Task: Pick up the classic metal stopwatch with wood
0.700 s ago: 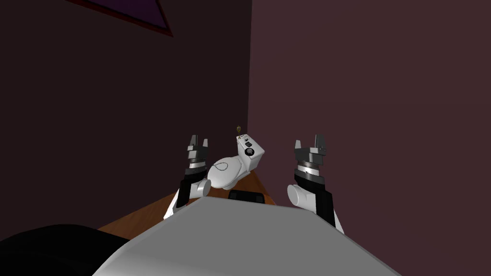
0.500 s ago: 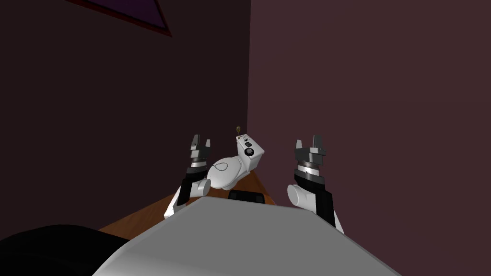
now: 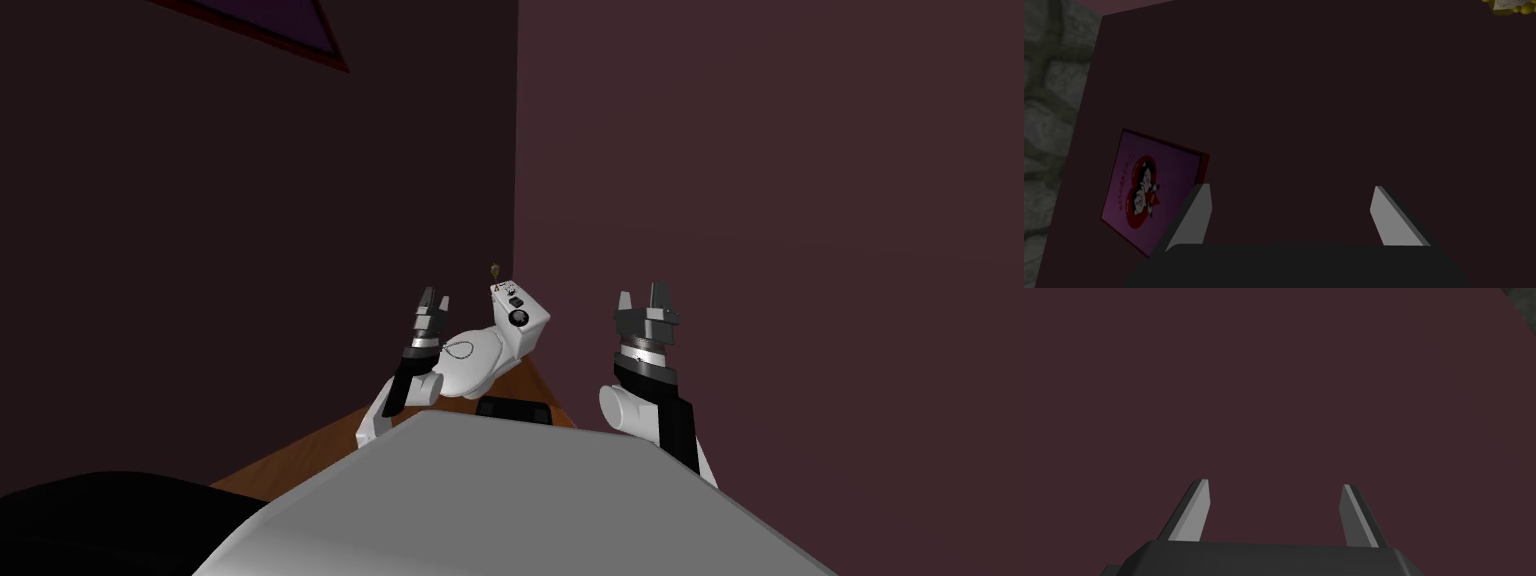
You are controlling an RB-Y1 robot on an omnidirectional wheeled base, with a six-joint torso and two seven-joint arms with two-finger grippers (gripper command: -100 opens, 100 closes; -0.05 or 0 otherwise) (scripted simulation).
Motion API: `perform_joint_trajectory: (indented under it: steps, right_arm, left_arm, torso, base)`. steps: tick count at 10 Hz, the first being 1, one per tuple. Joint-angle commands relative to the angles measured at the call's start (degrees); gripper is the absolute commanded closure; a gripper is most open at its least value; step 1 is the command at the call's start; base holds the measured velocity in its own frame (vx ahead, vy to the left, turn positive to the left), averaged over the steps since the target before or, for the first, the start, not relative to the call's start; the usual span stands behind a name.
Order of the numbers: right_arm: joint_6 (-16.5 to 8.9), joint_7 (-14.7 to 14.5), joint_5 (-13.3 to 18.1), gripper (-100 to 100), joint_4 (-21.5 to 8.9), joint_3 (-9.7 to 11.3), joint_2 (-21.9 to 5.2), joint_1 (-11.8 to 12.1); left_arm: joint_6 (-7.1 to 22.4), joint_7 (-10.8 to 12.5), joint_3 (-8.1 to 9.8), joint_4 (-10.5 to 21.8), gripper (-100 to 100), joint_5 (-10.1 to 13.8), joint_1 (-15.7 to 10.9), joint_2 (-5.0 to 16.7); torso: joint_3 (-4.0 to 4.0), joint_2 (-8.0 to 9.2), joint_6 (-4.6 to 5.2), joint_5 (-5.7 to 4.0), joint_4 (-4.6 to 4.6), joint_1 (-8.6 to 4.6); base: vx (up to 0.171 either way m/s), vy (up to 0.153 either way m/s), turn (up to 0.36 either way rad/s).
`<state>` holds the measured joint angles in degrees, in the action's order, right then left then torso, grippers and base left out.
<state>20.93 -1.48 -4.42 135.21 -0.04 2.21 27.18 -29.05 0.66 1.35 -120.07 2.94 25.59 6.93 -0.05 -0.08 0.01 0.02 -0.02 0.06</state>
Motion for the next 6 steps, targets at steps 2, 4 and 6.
perform_joint_trajectory:
  steps: [2,4,6]
  right_arm:
    - [0.0,0.0,0.0,0,0.0,0.0,0.0,0.0]
    - [0.0,0.0,0.0,0,0.0,0.0,0.0,0.0]
    - [0.0,0.0,0.0,0,0.0,0.0,0.0,0.0]
  left_arm:
    - [-0.38,-0.11,-1.24,4.34,-100,-1.96,-1.47,0.58]
    - [-0.67,-0.12,-2.0,7.99,-100,-3.3,-2.86,0.93]
    - [-0.96,-0.15,-2.74,11.54,-100,-4.5,-4.18,1.22]
  torso:
    - [0.0,0.01,-0.01,0.0,0.0,-0.01]
    - [0.0,0.0,-0.01,0.0,0.0,-0.01]
    - [0.01,0.01,0.0,-0.01,0.0,-0.03]
  base:
    - [0.016,0.009,-0.069]
    - [0.016,0.01,-0.058]
    - [0.009,0.005,-0.072]
